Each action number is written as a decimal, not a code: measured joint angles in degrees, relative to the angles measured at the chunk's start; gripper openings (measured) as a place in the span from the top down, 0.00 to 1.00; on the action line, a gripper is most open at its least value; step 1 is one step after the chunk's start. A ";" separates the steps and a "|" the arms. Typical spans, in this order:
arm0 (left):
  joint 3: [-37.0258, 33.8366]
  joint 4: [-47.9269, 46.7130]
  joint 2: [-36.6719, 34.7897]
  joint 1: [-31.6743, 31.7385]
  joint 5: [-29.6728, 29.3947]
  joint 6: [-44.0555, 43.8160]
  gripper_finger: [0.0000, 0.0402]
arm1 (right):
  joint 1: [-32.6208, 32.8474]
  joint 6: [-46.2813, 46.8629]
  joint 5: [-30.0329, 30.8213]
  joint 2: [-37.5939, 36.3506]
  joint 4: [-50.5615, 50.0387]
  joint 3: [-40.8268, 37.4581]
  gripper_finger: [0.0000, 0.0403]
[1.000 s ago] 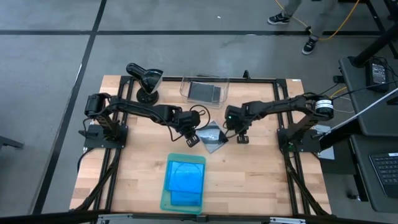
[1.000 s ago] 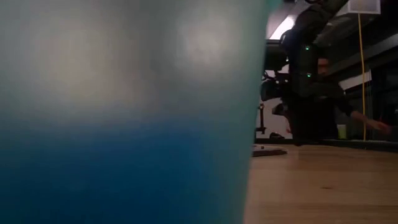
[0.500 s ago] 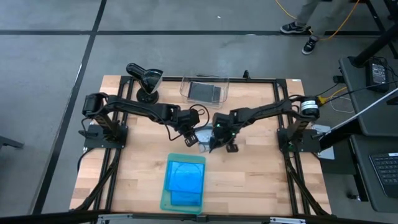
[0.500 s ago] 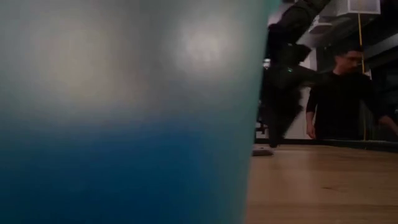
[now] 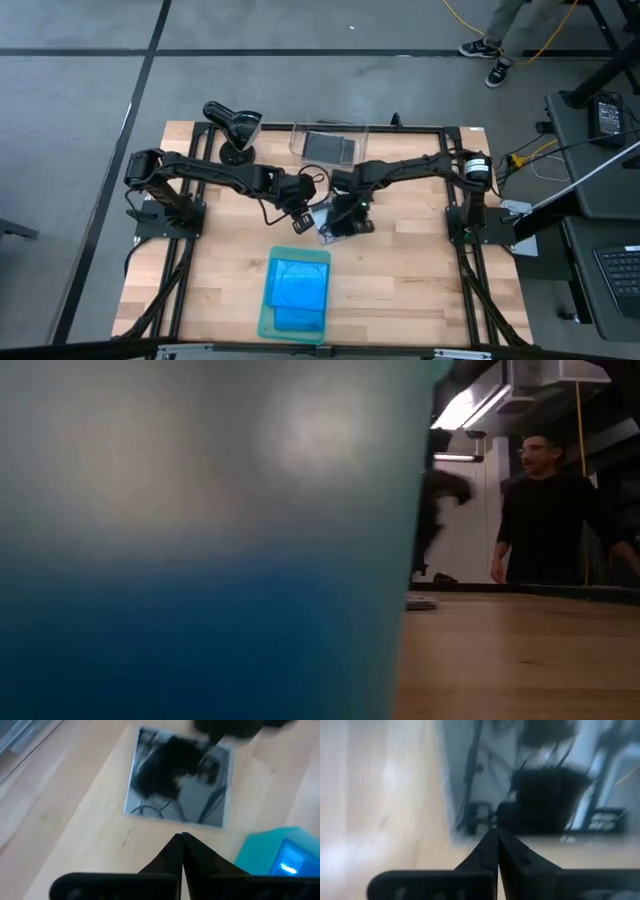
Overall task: Pick & place jewel cases by type
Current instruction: Put the black cd case into the transparent bin
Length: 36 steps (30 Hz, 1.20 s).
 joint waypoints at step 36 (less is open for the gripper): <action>-4.50 -21.59 -5.86 -2.40 -12.83 -14.32 0.99 | -3.32 -2.56 -2.88 3.78 16.95 5.78 0.98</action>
